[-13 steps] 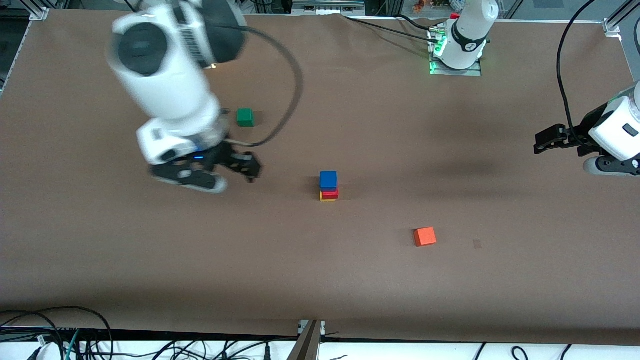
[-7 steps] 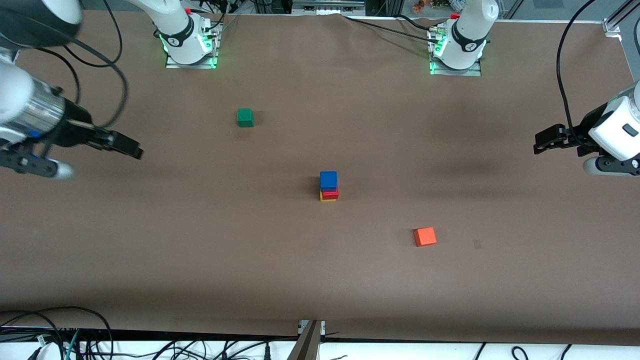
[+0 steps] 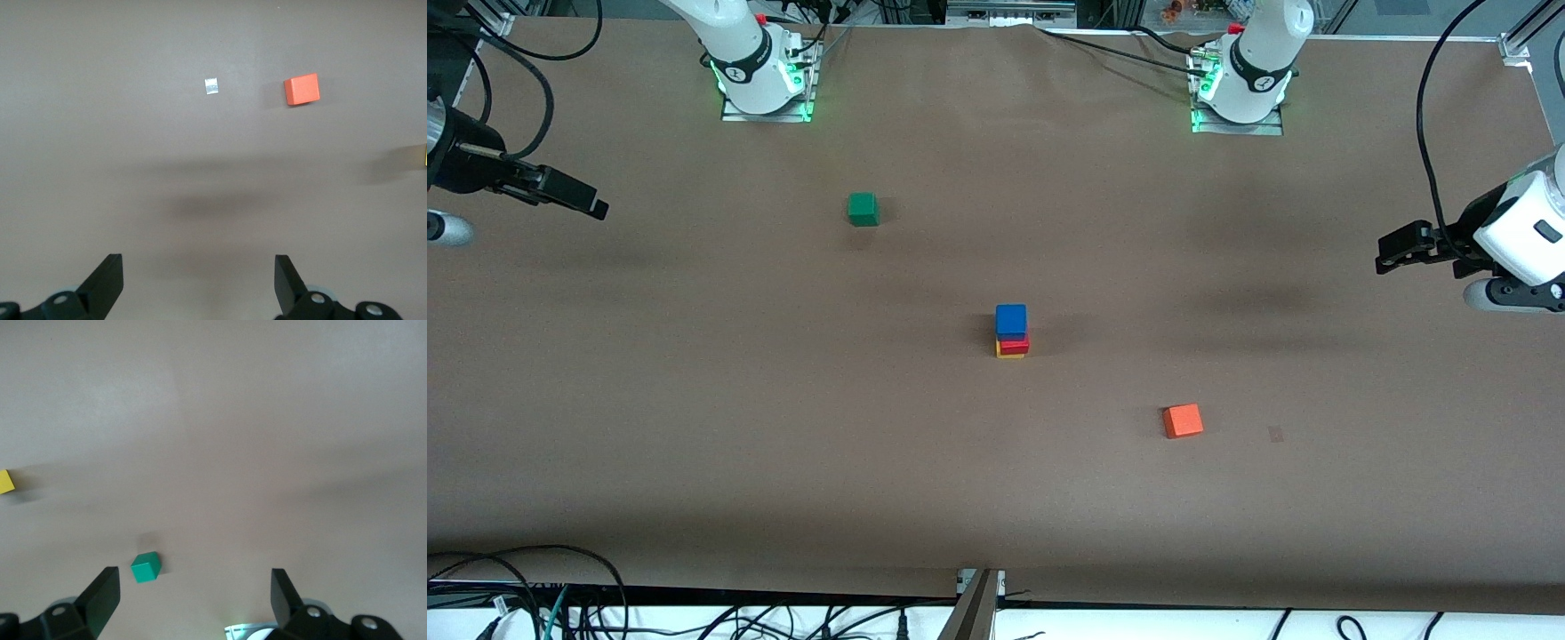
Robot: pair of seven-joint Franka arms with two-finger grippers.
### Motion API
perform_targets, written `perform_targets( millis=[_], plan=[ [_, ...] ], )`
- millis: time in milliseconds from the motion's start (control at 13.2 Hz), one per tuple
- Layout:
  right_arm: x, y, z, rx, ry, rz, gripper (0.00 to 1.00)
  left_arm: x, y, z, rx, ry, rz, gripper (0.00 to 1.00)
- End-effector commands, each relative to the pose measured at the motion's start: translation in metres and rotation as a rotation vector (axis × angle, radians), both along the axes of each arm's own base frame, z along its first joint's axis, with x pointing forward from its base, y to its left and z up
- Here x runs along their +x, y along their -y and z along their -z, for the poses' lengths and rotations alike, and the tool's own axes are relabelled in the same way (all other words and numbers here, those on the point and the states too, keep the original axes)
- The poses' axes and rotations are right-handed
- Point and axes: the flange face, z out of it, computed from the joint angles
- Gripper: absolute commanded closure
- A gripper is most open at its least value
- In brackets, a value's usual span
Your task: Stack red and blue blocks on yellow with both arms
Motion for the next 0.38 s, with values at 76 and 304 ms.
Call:
perform_targets(
  millis=[76,304],
  plan=[
    [0.0023,-0.0046,0.0032,-0.017,0.023,-0.088,0.00,0.0002,-0.0010,-0.0044,-0.025,0.008,0.013,0.00],
    [0.0045,-0.0041,-0.0004,-0.015,0.033,-0.123,0.00,0.0002,-0.0010,-0.0044,-0.025,0.008,0.013,0.00]
  ],
)
